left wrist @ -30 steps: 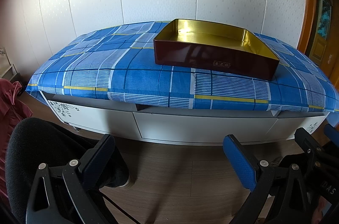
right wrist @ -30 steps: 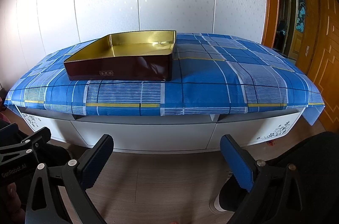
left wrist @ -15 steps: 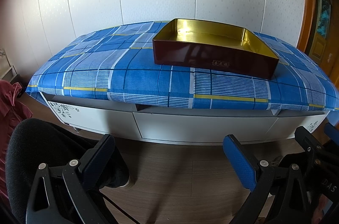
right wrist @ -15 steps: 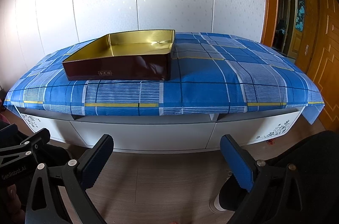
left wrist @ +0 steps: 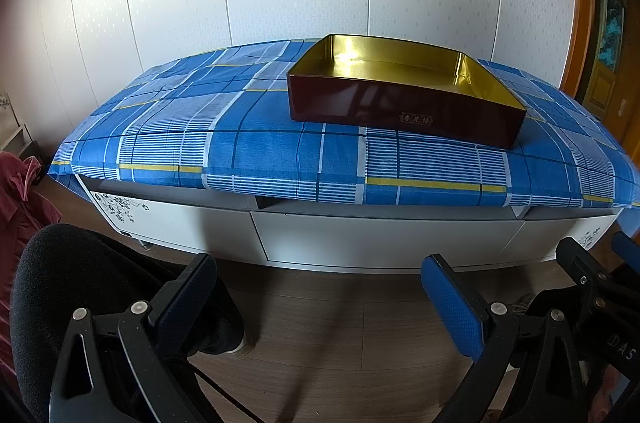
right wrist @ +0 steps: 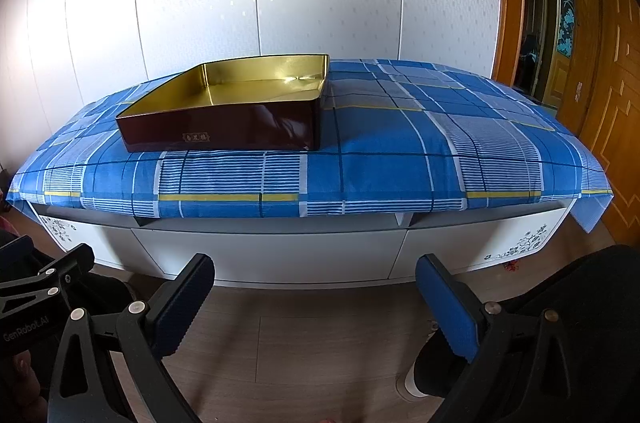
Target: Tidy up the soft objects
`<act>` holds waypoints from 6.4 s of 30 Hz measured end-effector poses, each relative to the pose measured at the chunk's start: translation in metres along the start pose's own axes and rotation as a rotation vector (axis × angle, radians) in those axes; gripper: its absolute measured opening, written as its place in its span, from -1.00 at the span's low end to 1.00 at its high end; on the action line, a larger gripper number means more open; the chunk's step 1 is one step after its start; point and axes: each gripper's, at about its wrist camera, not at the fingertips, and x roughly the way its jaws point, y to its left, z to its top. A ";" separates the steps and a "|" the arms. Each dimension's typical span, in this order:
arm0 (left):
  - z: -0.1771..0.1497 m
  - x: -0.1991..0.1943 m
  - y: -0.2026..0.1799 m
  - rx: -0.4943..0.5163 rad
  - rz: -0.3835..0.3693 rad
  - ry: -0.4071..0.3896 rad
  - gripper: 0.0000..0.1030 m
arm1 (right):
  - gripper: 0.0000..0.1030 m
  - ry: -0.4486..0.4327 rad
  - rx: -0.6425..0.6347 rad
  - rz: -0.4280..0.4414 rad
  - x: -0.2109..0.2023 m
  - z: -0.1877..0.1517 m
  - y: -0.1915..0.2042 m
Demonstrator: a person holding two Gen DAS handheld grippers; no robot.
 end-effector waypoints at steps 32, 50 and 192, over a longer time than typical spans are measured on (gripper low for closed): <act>0.001 0.002 -0.001 0.003 -0.002 0.010 0.99 | 0.98 0.008 0.006 0.002 0.002 0.000 0.000; -0.008 0.055 0.011 -0.116 -0.179 0.306 0.99 | 0.99 0.188 0.019 0.010 0.041 -0.010 -0.005; -0.135 0.192 -0.087 1.405 -0.317 0.632 1.00 | 0.91 0.638 -1.477 0.060 0.132 -0.182 0.006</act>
